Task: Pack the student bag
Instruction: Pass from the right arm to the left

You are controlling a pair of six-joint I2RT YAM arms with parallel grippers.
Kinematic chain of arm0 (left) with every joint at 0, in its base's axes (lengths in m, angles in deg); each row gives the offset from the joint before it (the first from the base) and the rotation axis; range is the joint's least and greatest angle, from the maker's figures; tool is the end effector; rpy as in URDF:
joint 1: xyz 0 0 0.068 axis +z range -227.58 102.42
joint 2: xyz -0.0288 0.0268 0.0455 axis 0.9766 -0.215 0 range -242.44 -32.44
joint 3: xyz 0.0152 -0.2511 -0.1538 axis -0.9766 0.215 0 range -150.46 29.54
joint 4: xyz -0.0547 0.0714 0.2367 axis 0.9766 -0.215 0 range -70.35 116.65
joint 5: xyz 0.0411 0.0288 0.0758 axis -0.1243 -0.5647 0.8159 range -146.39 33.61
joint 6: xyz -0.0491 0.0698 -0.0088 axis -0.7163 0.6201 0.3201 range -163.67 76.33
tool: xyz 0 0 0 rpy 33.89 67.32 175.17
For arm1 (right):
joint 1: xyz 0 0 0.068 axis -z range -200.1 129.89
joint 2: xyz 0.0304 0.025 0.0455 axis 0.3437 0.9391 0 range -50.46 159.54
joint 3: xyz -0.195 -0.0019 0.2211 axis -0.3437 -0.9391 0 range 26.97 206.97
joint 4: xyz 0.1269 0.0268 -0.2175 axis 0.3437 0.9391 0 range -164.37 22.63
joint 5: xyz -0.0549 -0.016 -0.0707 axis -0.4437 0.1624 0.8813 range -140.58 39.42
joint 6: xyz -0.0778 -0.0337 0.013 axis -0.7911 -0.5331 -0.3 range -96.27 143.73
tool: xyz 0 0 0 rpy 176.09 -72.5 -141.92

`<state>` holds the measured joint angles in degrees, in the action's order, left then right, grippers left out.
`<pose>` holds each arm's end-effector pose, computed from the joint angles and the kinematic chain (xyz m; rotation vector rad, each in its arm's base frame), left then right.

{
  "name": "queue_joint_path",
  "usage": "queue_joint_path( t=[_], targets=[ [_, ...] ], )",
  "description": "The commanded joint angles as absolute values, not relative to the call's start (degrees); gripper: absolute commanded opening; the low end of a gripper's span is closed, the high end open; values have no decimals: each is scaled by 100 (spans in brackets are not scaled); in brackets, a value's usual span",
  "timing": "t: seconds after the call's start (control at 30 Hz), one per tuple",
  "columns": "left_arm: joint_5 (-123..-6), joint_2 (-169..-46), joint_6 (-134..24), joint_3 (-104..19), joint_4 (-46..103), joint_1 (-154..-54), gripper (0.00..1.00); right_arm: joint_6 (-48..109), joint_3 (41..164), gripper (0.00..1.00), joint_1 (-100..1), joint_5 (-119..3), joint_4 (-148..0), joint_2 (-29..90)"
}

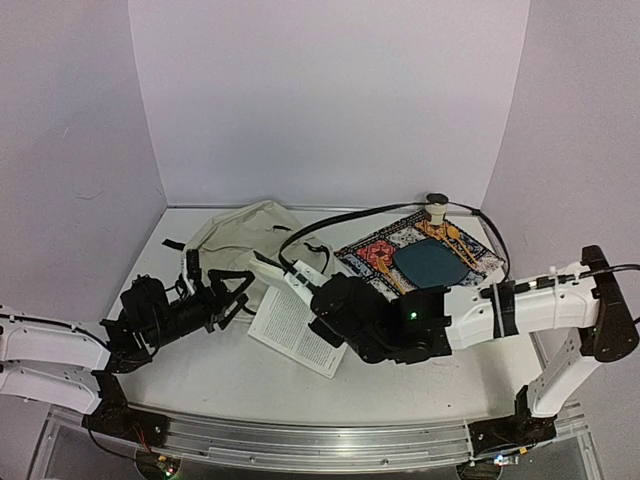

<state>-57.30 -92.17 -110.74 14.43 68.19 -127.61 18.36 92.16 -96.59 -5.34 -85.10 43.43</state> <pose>0.1500 -0.1811 0.2299 -0.2642 1.8579 -1.5248 0.1448 0.3730 0.2995 -0.7311 1.6362 0.1436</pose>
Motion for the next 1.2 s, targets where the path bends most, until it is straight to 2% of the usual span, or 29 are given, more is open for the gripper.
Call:
queue_joint_path(
  t=[0.0, 0.37, 0.57, 0.83, 1.0, 1.17],
  targets=[
    [-6112, -9504, -11139, 879, 7195, -12724, 91, 1711, 9446, 0, -9666, -110, -9339, 4594],
    [-6015, -10244, -12157, 732, 7163, -12724, 95, 1531, 9560, 0, -9666, -21, -9353, 4842],
    [-6065, -10607, -12214, 495, 7153, -12724, 96, 1425, 9565, 0, -9674, -28, -9362, 4953],
    [-5845, -10640, -12605, 724, 7027, -12724, 98, 1391, 9544, 0, -9682, 84, -9377, 5055],
    [-5908, -10942, -12508, 376, 6968, -12729, 94, 1119, 9571, 0, -9772, 126, -9488, 5279],
    [-6148, -11437, -12566, 103, 6969, -12724, 82, 1002, 9614, 0, -9835, 146, -9549, 5436]
  ],
)
